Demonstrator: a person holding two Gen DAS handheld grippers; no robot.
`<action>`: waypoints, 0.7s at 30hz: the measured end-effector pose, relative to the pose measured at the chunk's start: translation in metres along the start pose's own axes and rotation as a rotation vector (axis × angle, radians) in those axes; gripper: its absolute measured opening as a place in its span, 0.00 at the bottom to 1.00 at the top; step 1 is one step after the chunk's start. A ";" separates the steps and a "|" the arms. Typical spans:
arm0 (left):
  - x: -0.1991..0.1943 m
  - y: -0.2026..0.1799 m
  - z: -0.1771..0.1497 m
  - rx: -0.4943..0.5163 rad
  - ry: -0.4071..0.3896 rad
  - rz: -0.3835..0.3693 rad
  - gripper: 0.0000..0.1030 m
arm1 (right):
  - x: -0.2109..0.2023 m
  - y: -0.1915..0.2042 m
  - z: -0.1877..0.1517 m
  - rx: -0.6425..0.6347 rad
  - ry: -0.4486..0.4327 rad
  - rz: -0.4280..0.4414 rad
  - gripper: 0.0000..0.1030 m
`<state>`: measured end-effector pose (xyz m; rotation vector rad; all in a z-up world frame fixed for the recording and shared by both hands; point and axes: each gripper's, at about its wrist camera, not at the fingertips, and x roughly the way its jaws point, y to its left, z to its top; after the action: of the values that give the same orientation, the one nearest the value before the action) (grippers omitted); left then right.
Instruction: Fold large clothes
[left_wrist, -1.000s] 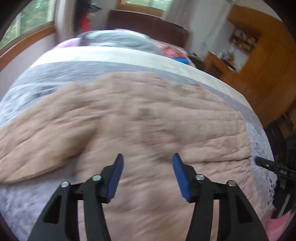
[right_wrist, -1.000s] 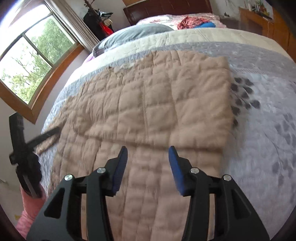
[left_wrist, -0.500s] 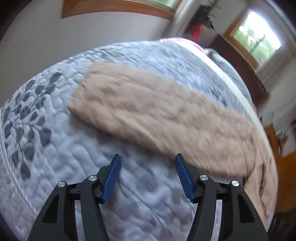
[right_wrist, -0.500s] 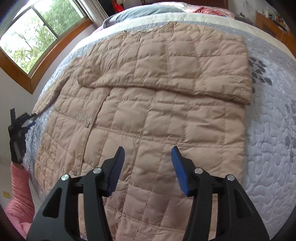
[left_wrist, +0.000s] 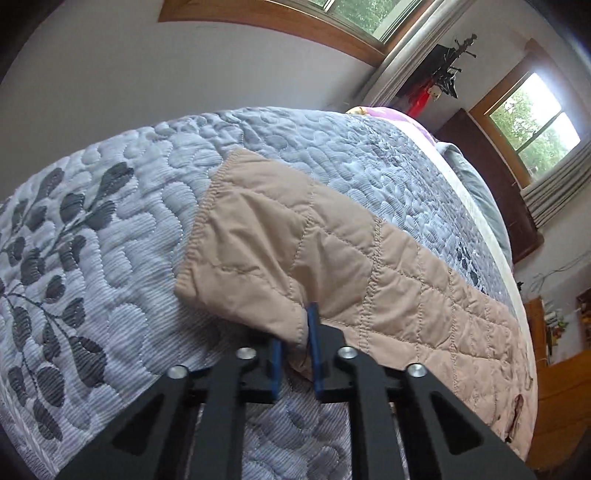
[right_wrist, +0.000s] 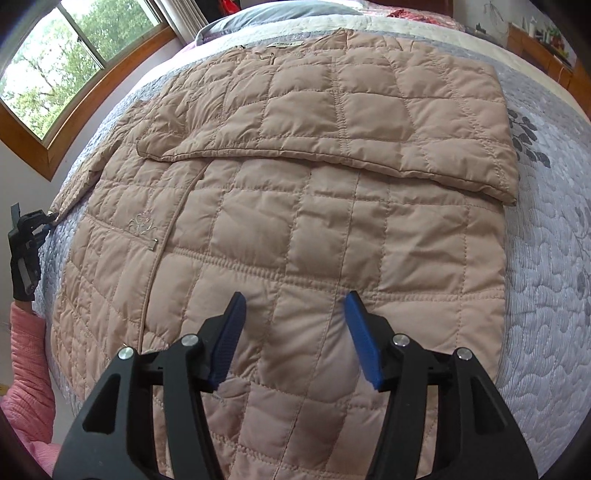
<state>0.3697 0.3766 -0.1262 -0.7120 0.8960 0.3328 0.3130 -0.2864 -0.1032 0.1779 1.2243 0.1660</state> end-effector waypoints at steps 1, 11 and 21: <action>0.000 0.000 0.000 -0.003 -0.001 -0.001 0.08 | 0.001 -0.001 0.000 0.000 -0.002 -0.002 0.55; -0.084 -0.105 -0.036 0.251 -0.186 -0.132 0.04 | -0.014 -0.008 -0.002 0.043 -0.044 0.022 0.55; -0.102 -0.288 -0.155 0.685 -0.144 -0.289 0.04 | -0.040 -0.015 -0.023 0.046 -0.099 0.000 0.55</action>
<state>0.3733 0.0631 0.0122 -0.1705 0.6932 -0.1815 0.2787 -0.3091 -0.0772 0.2241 1.1299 0.1276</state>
